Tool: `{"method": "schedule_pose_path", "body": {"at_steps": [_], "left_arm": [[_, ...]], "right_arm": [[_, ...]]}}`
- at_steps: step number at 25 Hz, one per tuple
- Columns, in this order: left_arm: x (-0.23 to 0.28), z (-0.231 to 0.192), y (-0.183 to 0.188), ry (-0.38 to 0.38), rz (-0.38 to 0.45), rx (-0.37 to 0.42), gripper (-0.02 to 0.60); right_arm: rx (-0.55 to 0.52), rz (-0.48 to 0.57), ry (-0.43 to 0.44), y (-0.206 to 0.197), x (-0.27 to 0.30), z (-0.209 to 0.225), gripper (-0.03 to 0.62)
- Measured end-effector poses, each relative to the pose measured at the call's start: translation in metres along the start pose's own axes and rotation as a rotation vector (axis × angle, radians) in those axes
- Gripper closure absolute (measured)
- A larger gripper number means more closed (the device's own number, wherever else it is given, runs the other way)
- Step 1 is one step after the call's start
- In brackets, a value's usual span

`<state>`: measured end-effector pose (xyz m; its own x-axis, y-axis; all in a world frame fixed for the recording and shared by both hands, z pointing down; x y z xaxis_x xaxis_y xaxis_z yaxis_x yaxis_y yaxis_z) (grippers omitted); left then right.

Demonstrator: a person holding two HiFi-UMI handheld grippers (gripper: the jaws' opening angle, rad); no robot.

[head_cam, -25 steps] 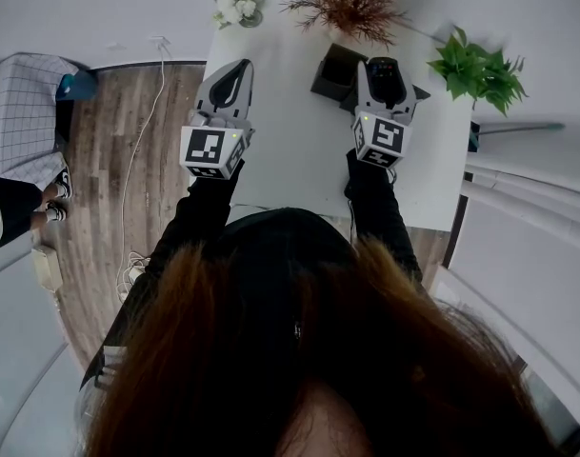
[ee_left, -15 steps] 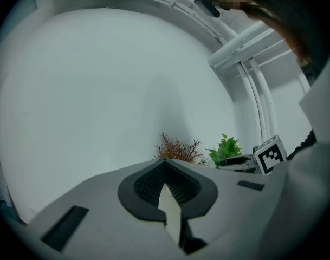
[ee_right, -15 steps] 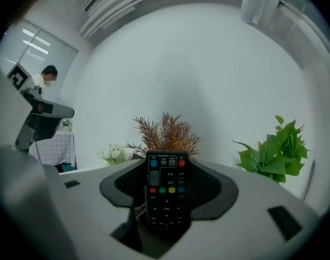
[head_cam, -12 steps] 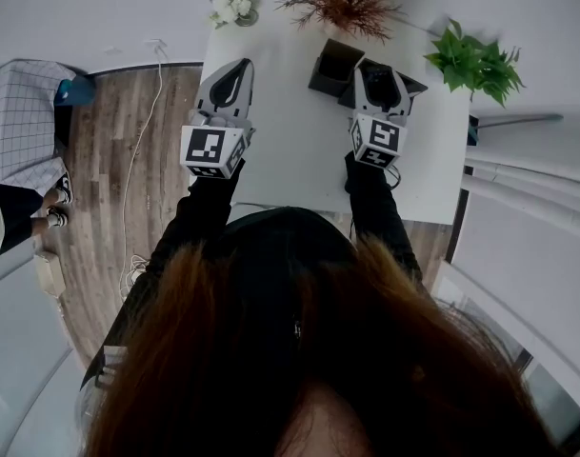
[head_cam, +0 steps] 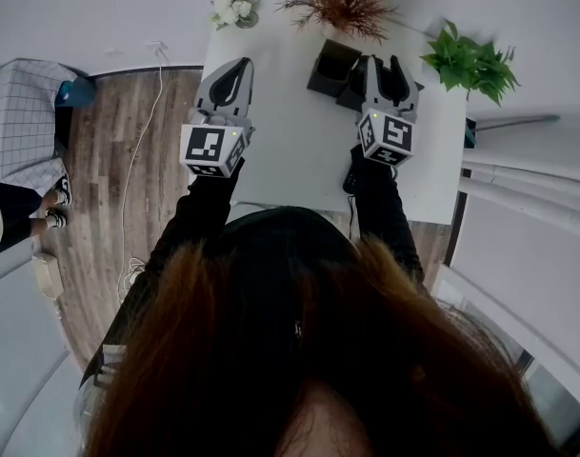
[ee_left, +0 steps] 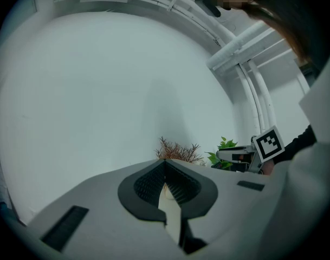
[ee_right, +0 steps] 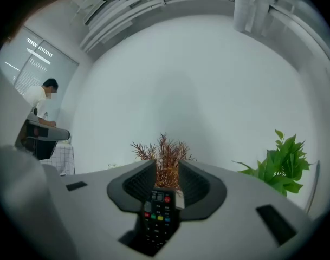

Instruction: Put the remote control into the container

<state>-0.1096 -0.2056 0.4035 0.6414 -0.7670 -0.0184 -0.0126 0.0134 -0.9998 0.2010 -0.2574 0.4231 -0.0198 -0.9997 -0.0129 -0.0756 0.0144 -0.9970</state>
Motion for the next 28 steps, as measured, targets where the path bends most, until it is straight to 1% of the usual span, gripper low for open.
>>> {"method": "schedule_pose_path", "body": {"at_steps": [1,2,4,7,13,19,28], "left_arm": [[0.000,0.001,0.001,-0.001,0.003,0.003,0.572],[0.001,0.001,0.003,-0.001,0.007,0.007,0.572],[0.001,0.002,0.006,-0.002,0.014,0.014,0.572],[0.001,0.005,0.009,-0.006,0.024,0.023,0.572],[0.002,0.013,0.014,-0.026,0.037,0.032,0.572],[0.003,0.023,0.017,-0.052,0.043,0.035,0.572],[0.006,0.044,0.015,-0.103,0.050,0.013,0.572]], "right_arm": [[0.004,0.013,-0.006,0.005,-0.001,0.003,0.496],[0.009,0.026,-0.008,0.009,-0.003,0.005,0.534],[0.019,0.048,-0.007,0.017,-0.006,0.010,0.565],[0.031,0.077,-0.012,0.029,-0.014,0.017,0.574],[0.053,0.101,-0.030,0.046,-0.038,0.030,0.576],[0.033,0.121,-0.043,0.051,-0.064,0.041,0.576],[0.040,0.101,-0.085,0.048,-0.107,0.056,0.576]]}}
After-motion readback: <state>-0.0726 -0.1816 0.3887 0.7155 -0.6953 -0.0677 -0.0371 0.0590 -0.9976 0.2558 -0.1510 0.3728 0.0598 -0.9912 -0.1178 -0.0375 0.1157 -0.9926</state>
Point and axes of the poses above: the fingertips, and each gripper's own axes: x forward along the fingers, z to its right, y out of its top, the point moved 10 cm from there along -x, backward along the fingers, and after that the axes turned 15 degrees about -y, right-handed, at the moved point
